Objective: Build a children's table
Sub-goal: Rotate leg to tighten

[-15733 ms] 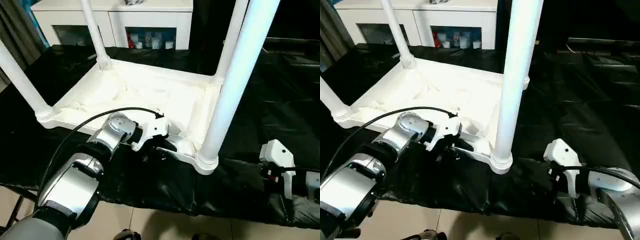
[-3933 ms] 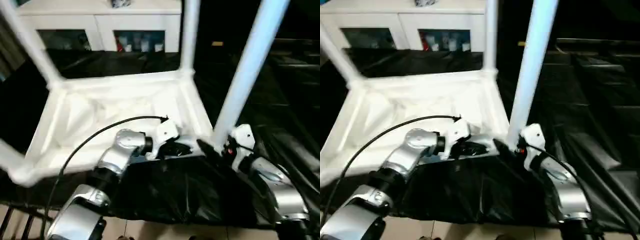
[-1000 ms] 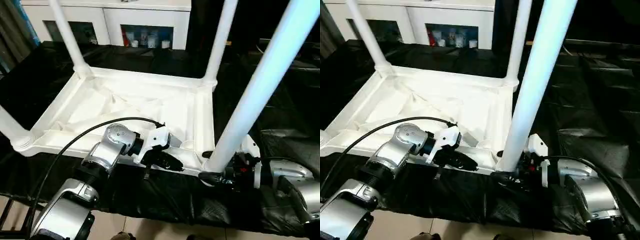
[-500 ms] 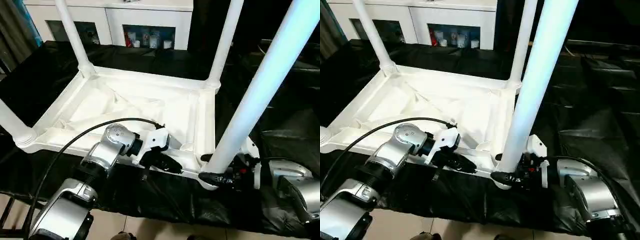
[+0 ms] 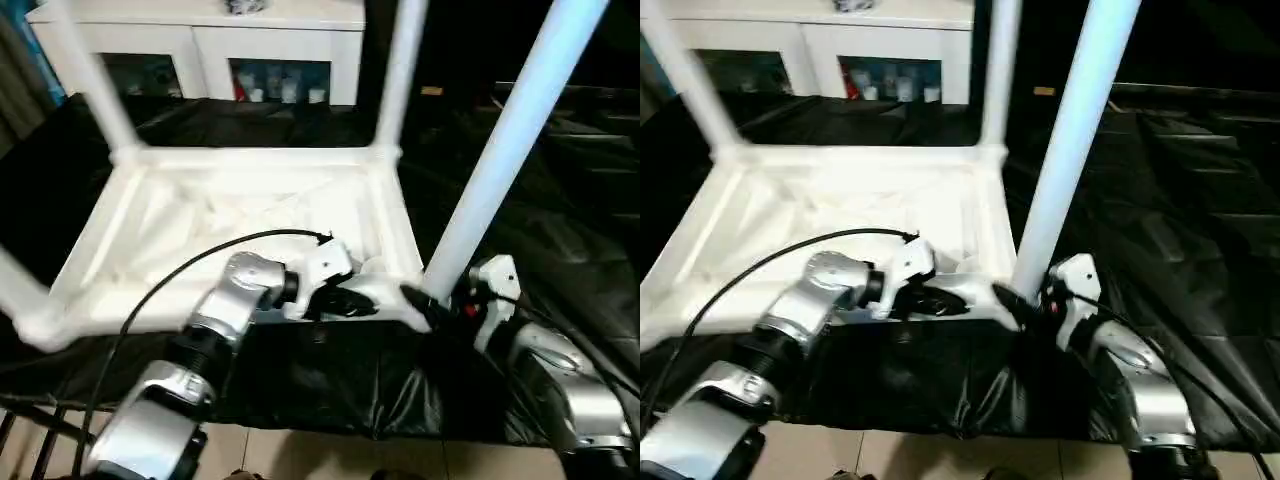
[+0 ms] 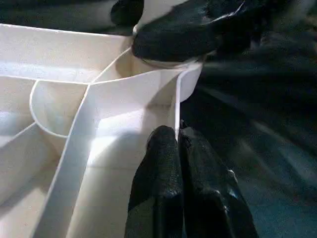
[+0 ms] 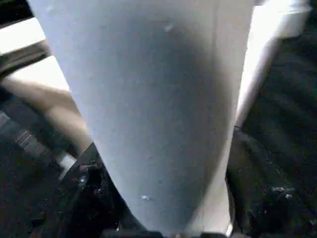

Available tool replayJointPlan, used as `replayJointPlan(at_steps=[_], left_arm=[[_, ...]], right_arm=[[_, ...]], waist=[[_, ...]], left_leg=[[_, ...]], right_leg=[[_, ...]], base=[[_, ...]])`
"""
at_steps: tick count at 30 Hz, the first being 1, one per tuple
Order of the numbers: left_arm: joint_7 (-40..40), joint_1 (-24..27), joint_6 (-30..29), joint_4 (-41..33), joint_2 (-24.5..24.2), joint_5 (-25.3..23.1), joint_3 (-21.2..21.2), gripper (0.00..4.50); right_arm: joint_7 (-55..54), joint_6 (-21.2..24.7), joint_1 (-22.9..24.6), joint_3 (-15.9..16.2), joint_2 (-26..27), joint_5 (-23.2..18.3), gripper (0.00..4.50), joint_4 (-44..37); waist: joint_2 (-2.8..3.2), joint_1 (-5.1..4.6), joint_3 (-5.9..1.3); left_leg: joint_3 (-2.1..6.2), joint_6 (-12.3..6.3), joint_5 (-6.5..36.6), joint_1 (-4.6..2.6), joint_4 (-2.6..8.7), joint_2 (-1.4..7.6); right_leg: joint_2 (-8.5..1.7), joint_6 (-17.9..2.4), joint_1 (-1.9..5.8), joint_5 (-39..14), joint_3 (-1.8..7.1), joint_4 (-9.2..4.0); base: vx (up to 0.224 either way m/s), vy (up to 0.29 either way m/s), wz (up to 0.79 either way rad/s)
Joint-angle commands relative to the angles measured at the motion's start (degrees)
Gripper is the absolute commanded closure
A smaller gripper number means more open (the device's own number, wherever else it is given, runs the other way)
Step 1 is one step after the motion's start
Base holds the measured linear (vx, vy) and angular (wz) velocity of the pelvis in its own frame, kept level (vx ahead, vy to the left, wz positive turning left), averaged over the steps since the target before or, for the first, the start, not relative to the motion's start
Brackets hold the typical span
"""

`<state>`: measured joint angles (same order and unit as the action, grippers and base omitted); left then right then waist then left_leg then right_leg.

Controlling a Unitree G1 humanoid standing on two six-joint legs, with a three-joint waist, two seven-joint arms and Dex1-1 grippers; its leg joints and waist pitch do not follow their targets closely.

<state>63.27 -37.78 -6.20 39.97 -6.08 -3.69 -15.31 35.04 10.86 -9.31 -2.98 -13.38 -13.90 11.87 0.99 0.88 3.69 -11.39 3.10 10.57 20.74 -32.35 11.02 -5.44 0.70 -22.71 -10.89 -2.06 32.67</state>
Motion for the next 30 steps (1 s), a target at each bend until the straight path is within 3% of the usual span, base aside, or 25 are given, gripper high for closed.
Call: replayJointPlan(at_steps=[1,4,6,8,10,15,18,23,26,28,30], left_arm=[[-4.0,1.1,-1.8,2.6,6.3,-0.2,-3.7,4.5],[-5.2,0.8,-1.6,3.3,7.2,-0.7,-3.8,4.5],[-6.0,0.6,-1.1,3.5,7.8,-1.5,-4.2,4.5],[-6.2,0.7,-1.2,3.0,7.8,-2.0,-4.4,4.5],[-5.9,1.0,-1.3,2.7,7.3,-2.2,-4.5,4.5],[-7.3,1.1,1.3,2.9,5.4,-3.8,-4.8,4.5],[-8.5,0.4,2.1,3.9,3.8,-5.0,-4.9,4.5],[-6.6,0.1,1.0,3.7,2.5,-4.6,-4.2,4.5],[-5.2,0.0,0.2,3.7,1.7,-4.5,-4.0,3.97],[-5.1,-0.1,-0.8,3.6,1.1,-4.7,-4.0,3.91],[-6.2,-0.5,-1.6,4.4,0.9,-4.9,-3.8,3.57]], right_arm=[[-4.7,2.2,-1.3,6.3,5.9,2.4,1.96,3.3],[-8.1,2.4,-2.5,6.3,8.5,3.4,1.96,4.5],[-9.7,1.4,-3.5,7.3,10.7,4.8,1.96,5.3],[-9.9,-0.3,-3.7,8.1,11.2,5.9,1.4,5.3],[-9.2,-1.1,-3.6,8.0,10.4,5.8,1.26,5.1],[-5.7,-1.6,-3.2,6.9,6.5,5.6,0.79,3.7],[-1.8,-1.2,-2.1,6.8,2.8,5.1,0.79,1.3],[1.9,-1.3,-1.1,6.0,0.2,4.4,0.79,-0.1],[3.7,-1.2,-0.6,5.9,-1.2,4.2,0.77,-0.7],[4.4,-1.3,-0.5,5.9,-1.9,4.2,0.77,-0.7],[4.9,-1.3,-0.6,6.0,-2.6,3.9,0.77,-0.4]], waist=[[-0.39,-0.34,-1.66],[-0.56,-0.85,-1.7],[-0.3,-0.98,-1.48],[-0.34,-1.19,-1.48],[-0.33,-1.25,-1.63],[-0.32,-0.79,-2.27],[-0.5,-0.51,-2.31],[-0.62,-0.27,-2.3],[-0.61,-0.22,-2.38],[-0.63,-0.29,-2.55],[-0.74,-0.49,-2.57]], left_leg=[[1.53,0.22,22.0,-0.27,5.07,1.97],[1.45,0.06,23.2,-0.41,4.99,1.87],[1.5,-0.07,24.6,-0.44,5.14,1.81],[1.73,0.26,25.8,-0.46,5.27,1.8],[1.7,0.3,25.7,-0.61,5.3,1.88],[1.09,-1.15,20.8,-0.53,5.04,2.16],[0.78,-2.29,18.9,-0.54,4.75,2.11],[0.81,-3.04,17.4,-0.26,4.72,2.12],[0.86,-3.21,16.9,-0.31,4.66,2.17],[0.88,-3.51,15.5,-0.22,4.52,2.17],[0.8,-4.38,13.6,-0.02,4.33,2.05]], right_leg=[[-2.42,-9.6,1.05,-24.6,1.45,-5.13],[-2.3,-9.3,0.88,-24.6,1.48,-5.27],[-2.42,-8.3,0.61,-27.3,1.54,-5.58],[-2.47,-7.4,0.69,-29.1,1.44,-5.77],[-2.43,-7.2,0.62,-28.4,1.5,-5.83],[-2.19,-10.9,1.27,-16.9,1.74,-4.91],[-2.28,-11.9,1.54,-14.4,1.81,-4.72],[-2.45,-12.0,1.78,-15.7,1.7,-4.72],[-2.43,-11.9,1.84,-15.8,1.65,-4.7],[-2.4,-12.4,2.01,-13.3,1.63,-4.34],[-2.39,-13.3,2.2,-10.8,1.53,-4.13]], base=[[0.0,0.0,0.0],[0.0,0.0,0.0],[0.0,0.0,0.0],[0.0,0.0,0.0],[0.0,0.0,0.0],[0.0,0.0,0.0],[0.0,0.0,0.0],[0.0,0.0,0.0],[0.0,0.0,0.0],[0.0,0.0,0.0],[0.0,0.0,0.0]])
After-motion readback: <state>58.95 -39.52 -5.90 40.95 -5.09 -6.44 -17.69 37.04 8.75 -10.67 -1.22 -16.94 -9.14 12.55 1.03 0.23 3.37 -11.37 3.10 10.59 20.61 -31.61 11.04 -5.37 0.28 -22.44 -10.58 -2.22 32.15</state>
